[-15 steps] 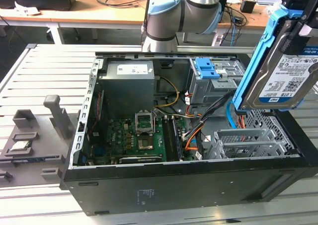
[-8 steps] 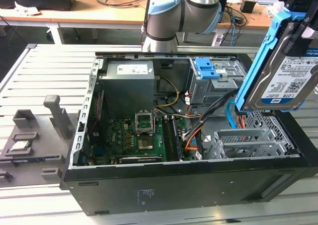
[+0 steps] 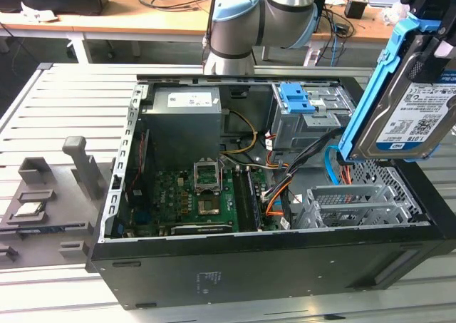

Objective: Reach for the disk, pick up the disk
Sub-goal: 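Pick up the disk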

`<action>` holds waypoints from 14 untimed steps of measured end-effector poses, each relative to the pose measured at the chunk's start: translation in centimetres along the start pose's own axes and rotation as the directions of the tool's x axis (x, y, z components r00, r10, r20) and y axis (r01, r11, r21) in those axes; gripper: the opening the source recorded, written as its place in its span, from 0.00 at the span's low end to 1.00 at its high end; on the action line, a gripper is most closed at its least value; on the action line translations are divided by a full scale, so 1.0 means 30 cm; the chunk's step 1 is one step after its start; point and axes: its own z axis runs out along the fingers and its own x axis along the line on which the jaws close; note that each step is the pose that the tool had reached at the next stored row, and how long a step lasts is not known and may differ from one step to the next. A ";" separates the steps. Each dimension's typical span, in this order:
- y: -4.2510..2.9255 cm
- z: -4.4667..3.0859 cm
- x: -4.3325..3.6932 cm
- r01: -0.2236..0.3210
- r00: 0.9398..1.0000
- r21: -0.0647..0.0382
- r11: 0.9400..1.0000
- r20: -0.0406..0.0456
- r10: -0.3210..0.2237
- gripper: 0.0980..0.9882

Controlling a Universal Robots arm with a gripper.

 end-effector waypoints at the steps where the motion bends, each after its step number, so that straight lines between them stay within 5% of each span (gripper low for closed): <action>1: -0.001 0.000 0.000 0.000 1.000 0.000 1.000 0.000 0.000 0.30; 14: -0.021 0.014 -0.001 0.000 1.000 0.000 1.000 0.000 0.000 0.30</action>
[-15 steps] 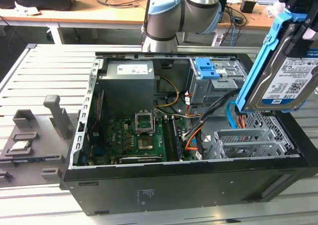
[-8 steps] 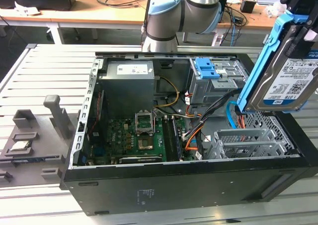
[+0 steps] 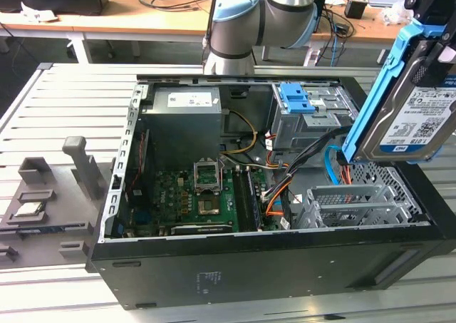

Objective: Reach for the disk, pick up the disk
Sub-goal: 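Pick up the disk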

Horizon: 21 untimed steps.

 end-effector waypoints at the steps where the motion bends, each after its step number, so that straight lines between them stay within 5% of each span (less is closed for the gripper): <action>1: 0.000 0.002 0.000 0.000 1.000 0.000 1.000 0.000 0.000 0.30; 13: -0.007 0.029 0.000 0.000 1.000 0.000 1.000 0.000 0.000 0.30; 16: 0.001 0.082 0.008 0.000 1.000 0.000 1.000 0.001 0.000 0.30; 21: 0.009 0.116 0.007 0.000 1.000 0.000 1.000 0.000 0.000 0.30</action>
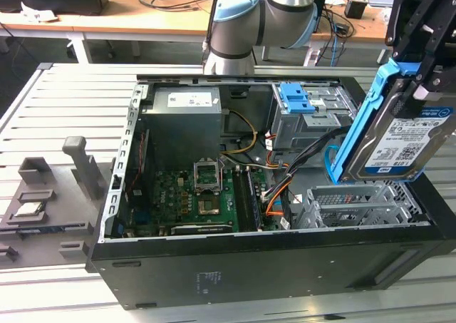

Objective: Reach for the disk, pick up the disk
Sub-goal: 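Pick up the disk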

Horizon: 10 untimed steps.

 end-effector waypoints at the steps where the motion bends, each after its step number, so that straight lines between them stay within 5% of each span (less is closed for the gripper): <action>1: 0.000 0.004 0.000 0.000 1.000 0.000 1.000 0.000 0.000 0.30; 10: 0.002 0.047 -0.001 0.000 1.000 0.000 1.000 0.000 0.000 0.30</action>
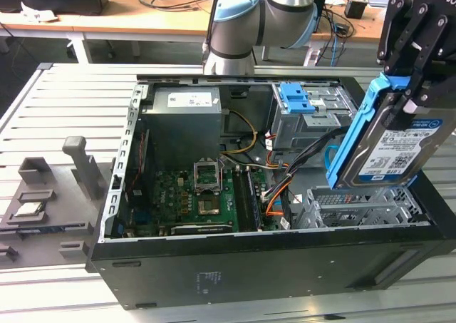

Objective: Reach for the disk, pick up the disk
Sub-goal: 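Pick up the disk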

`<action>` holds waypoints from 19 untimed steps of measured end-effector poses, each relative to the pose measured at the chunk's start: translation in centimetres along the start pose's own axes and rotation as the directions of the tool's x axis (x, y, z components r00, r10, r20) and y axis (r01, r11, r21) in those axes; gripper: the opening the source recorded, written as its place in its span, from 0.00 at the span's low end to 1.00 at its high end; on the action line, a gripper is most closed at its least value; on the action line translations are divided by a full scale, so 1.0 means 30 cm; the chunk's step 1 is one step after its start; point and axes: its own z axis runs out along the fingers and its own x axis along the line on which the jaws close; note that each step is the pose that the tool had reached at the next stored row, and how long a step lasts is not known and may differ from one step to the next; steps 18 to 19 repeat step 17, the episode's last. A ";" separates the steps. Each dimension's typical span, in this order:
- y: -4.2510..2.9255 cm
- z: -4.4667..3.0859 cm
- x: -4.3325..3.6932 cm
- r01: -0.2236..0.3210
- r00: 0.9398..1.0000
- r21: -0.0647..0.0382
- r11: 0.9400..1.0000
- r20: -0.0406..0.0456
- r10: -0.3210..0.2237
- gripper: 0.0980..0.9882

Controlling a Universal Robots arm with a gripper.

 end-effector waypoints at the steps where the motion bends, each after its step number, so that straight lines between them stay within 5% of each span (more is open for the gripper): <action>1: 0.001 0.010 0.000 0.000 1.000 0.000 1.000 0.000 0.000 0.30; 7: 0.025 0.043 -0.001 0.000 1.000 0.000 1.000 0.000 0.000 0.30; 19: 0.025 0.047 0.007 0.000 1.000 0.000 1.000 -0.002 0.000 0.30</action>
